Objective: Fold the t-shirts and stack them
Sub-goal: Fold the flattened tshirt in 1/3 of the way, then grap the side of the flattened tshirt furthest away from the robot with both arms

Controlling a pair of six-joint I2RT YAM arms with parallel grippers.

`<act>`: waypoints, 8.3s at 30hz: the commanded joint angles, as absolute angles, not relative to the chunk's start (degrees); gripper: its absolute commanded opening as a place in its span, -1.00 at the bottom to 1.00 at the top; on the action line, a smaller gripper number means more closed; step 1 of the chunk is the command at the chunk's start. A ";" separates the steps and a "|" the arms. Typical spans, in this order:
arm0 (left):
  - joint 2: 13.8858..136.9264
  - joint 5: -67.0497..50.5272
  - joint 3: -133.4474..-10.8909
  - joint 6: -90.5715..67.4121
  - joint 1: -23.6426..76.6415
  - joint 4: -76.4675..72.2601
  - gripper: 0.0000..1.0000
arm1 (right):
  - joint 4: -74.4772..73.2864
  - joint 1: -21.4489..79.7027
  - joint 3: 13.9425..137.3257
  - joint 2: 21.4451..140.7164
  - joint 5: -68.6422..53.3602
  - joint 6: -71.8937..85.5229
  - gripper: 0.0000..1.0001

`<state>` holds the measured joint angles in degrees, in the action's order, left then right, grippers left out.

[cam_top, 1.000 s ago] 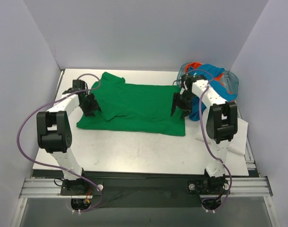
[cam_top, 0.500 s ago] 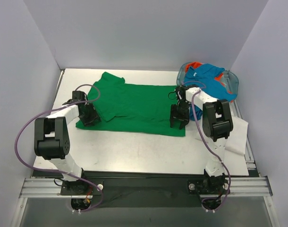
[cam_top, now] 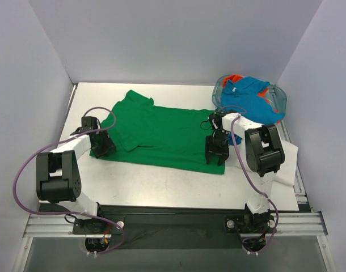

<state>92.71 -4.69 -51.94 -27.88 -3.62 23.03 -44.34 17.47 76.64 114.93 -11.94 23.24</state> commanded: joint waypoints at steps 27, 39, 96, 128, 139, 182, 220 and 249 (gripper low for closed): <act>82.69 1.23 -52.56 -28.21 12.65 29.35 0.10 | -50.89 22.06 76.38 104.24 -8.96 23.90 0.04; 89.21 0.00 -51.86 -29.35 12.83 26.02 0.01 | -50.80 21.80 74.44 102.22 -8.44 24.00 0.04; 104.85 -7.64 -70.48 -22.33 16.79 23.64 -1.00 | -52.82 21.36 83.76 108.89 -8.44 24.26 0.04; 100.72 -17.06 -68.04 -31.82 4.66 16.17 0.05 | -53.26 20.92 89.03 114.87 -9.49 23.73 0.04; 100.46 -15.73 -54.68 -37.00 -2.46 12.83 0.07 | -49.75 21.09 86.58 119.88 -8.96 22.33 0.04; 60.11 -6.77 -36.38 -41.05 -6.77 30.06 0.23 | -47.19 26.11 73.19 101.78 -7.91 24.87 0.05; 100.44 -13.88 -70.66 -23.56 -6.50 15.91 0.20 | -37.62 15.56 99.94 127.44 -1.76 21.62 -0.31; 125.86 -21.97 -97.38 -12.22 -5.10 23.64 0.13 | -37.62 15.56 96.59 126.91 -1.67 23.99 -0.66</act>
